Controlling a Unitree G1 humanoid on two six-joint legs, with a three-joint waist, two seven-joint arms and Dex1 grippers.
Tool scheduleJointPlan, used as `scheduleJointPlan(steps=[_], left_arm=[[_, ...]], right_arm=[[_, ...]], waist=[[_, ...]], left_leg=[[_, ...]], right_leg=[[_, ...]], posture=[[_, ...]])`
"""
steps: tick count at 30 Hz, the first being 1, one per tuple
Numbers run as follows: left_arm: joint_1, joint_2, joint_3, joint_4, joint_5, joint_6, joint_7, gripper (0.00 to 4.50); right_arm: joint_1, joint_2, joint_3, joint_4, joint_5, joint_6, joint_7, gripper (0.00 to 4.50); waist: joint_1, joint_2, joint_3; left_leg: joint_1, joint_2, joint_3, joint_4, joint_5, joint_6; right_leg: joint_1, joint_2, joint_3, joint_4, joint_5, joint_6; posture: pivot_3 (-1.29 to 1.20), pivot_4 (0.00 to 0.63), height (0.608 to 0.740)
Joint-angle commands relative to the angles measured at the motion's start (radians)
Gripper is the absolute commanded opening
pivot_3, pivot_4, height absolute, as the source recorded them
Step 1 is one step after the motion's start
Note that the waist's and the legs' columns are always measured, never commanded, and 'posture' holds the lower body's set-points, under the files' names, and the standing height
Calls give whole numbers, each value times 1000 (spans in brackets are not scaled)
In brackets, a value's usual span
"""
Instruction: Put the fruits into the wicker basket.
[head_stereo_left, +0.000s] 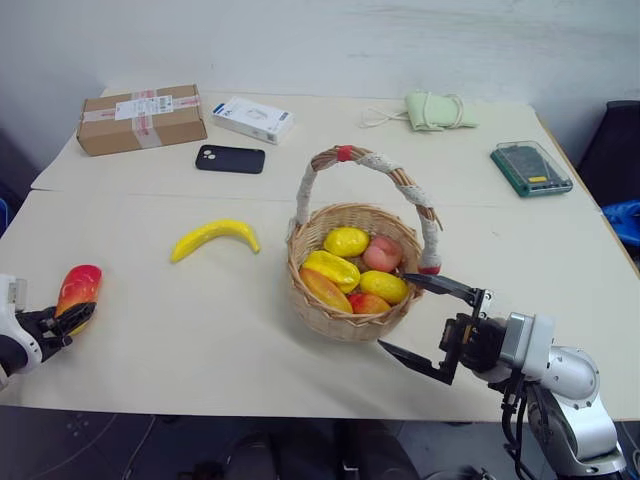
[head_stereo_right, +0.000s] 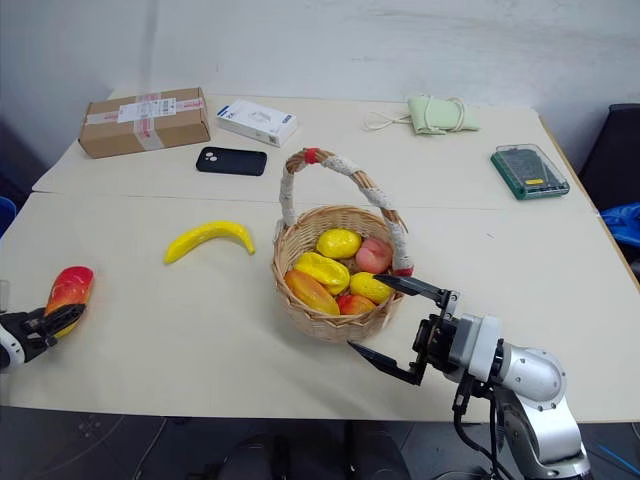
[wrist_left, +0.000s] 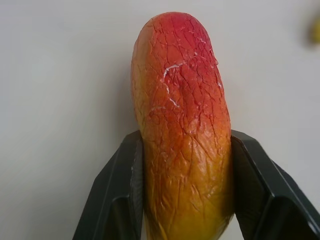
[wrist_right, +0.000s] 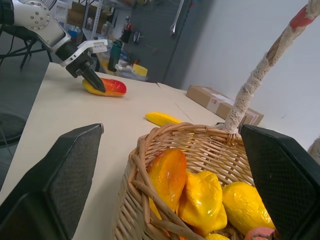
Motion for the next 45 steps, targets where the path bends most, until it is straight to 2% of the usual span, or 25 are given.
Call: scheduleJointPlan(steps=[1, 4, 6, 9, 12, 16, 21, 22, 26, 30, 32, 35, 38, 42, 45], left_arm=[[-29, 40, 37, -147, -114, -51, -221, 1838], [-70, 65, -4, -277, -212, -95, -449, 1838], [-149, 87, -76, -325, -273, -58, -518, 1838], [-366, 103, -330, -400, -246, -47, -598, 1838], [-546, 49, -500, -389, -211, -46, -634, 1838], [-747, -116, -772, -280, 4, -190, -672, 1838], [-868, -306, -913, -98, 212, -343, -601, 1838], [-877, -329, -911, -85, 225, -369, -594, 1838], [-884, -340, -906, -87, 215, -339, -633, 3145], [-858, -365, -815, -85, 165, -379, -617, 4412], [-830, -311, -756, -132, 89, -309, -666, 4478], [-751, -149, -654, -189, -10, -170, -737, 4478], [-638, -23, -544, -157, -21, -144, -746, 4478], [-524, 6, -321, 194, 108, -302, -496, 4478], [-441, 38, -149, 376, 115, -362, -385, 4478]], right_arm=[[2, -15, -62, -2, 5, -18, -20, 4500], [15, -29, -102, -4, 2, -10, -34, 4500], [35, -35, -128, -11, -3, -5, -46, 4500], [107, -29, -205, -21, -18, -24, -83, 4500], [182, -18, -278, -32, -20, -46, -111, 4500], [358, 33, -366, -65, -27, -109, -127, 4500], [497, 123, -368, -87, -85, -181, -174, 4500], [519, 137, -364, -94, -95, -190, -181, 4500], [572, 171, -349, -116, -121, -218, -205, 4500], [570, 167, -345, -120, -126, -221, -224, 4500], [567, 158, -344, -121, -118, -225, -219, 4500], [541, 155, -354, -128, -71, -205, -244, 4500], [501, 135, -350, -133, -31, -201, -245, 4500], [432, 86, -294, -178, 53, -110, -238, 4500], [395, 59, -263, -226, 66, -73, -236, 4500]], waist=[[1, 0, 0], [7, 0, 0], [17, 1, 0], [31, 6, 3], [38, 10, 5], [26, 11, 6], [15, 11, 7], [14, 11, 7], [7, 12, 7], [11, 12, 7], [9, 12, 7], [-5, 12, 7], [-4, 13, 8], [1, 13, 8], [-1, 11, 8]], left_leg=[[0, 0, 0, 0, 0, 0], [-2, -1, -1, 1, 1, -2], [-1, -1, -1, 1, 2, -4], [0, -2, -1, 1, 3, -3], [0, -4, 0, 2, 3, -2], [0, -4, 4, 3, 3, -2], [0, -5, 6, 7, 3, -2], [0, -4, 6, 7, 3, -3], [1, -1, 6, 7, 4, -5], [1, 0, 5, 7, 5, -6], [1, 0, 5, 7, 5, -6], [1, 2, 5, 6, 5, -6], [2, 4, 5, 4, 6, -9], [3, 2, 4, 5, 7, -7], [2, 1, 3, 3, 5, 0]], right_leg=[[0, 0, 0, 0, 0, 0], [0, -1, -1, 0, 0, 0], [1, -2, -1, -1, 0, 0], [2, -1, -1, -1, 0, 0], [4, 0, 1, -1, 1, 2], [3, 5, 7, -3, 3, 8], [3, 12, 15, -3, 4, 12], [3, 13, 15, -3, 5, 12], [2, 15, 16, -2, 4, 12], [2, 14, 15, 0, 4, 11], [2, 13, 15, 0, 4, 11], [2, 14, 15, 1, 4, 10], [1, 14, 15, 2, 3, 8], [1, 12, 13, 3, 2, 8], [-1, 9, 12, 4, 3, 8]], posture=[[0, 150, 740], [0, 150, 740], [0, 150, 740], [0, 150, 740], [0, 150, 740], [0, 150, 740], [0, 150, 740], [0, 150, 740], [0, 150, 740], [0, 150, 740], [0, 150, 740], [0, 150, 740], [0, 150, 740], [0, 150, 740], [0, 150, 740]])
